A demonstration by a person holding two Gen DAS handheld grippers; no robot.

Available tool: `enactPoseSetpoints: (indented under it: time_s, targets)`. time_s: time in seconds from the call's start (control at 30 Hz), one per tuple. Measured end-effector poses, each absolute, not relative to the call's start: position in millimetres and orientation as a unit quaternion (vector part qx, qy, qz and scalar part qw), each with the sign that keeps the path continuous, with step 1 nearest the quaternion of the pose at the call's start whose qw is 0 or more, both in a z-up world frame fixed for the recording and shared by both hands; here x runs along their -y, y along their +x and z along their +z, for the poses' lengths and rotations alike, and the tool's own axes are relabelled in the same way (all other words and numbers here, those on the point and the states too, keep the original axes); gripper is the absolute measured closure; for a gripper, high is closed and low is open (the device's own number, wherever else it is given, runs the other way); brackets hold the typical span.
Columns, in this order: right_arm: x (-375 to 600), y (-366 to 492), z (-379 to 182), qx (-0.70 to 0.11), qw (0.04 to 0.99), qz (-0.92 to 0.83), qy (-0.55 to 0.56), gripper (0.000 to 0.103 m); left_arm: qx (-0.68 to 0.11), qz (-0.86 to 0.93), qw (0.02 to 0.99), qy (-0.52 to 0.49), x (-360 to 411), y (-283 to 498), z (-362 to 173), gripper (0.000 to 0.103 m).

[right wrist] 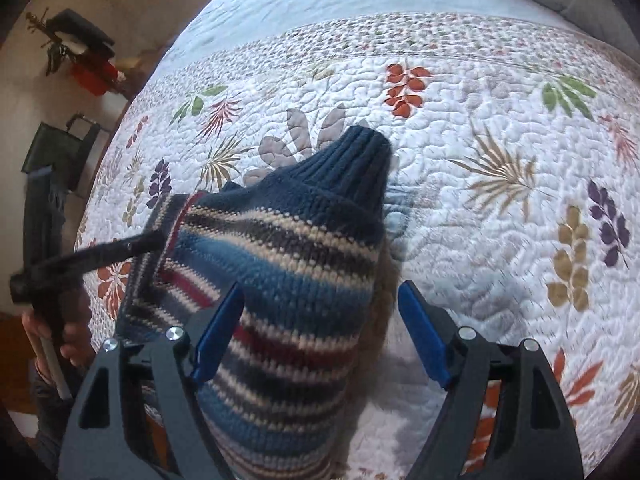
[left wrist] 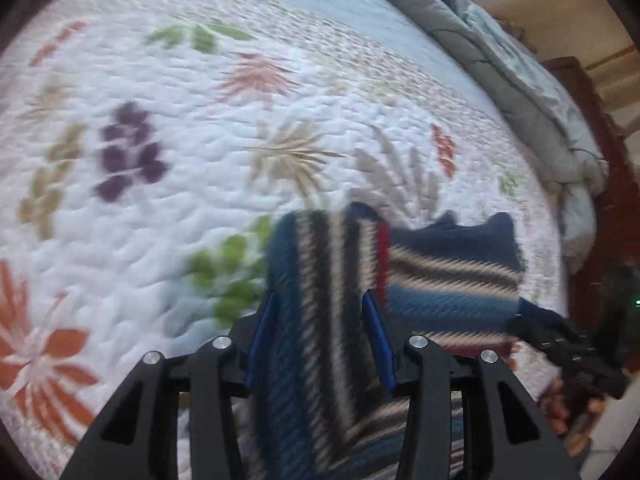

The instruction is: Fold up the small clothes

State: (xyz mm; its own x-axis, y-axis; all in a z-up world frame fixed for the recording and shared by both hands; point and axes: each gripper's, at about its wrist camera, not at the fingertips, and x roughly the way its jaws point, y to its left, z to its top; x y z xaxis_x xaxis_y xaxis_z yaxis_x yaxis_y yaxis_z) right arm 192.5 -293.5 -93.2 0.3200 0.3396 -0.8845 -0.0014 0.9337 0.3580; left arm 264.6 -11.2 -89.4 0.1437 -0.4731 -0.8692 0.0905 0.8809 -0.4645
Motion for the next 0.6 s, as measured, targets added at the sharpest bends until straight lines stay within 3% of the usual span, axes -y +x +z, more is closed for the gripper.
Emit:
enactPoseSetpoints:
  time_s: [0.17,0.3,0.5,0.6]
  targets:
    - [293,208,-110,-0.577,0.791,0.113,0.17,0.024,-0.619,-0.178,0.75,-0.154,15,267,-91,0.091]
    - [292,210,-110,-0.569,0.798,0.109,0.164,0.024,-0.58,-0.157,0.79,-0.124,10,260,-77,0.092]
    - [287,215,-128,-0.579,0.793,0.102,0.159,0.022,-0.609,-0.114,0.777,-0.108,11,269,-123,0.09]
    - [286,209,-124,-0.576,0.795,0.099,0.163,0.022,-0.599,-0.121,0.784,-0.105,11,262,-111,0.088]
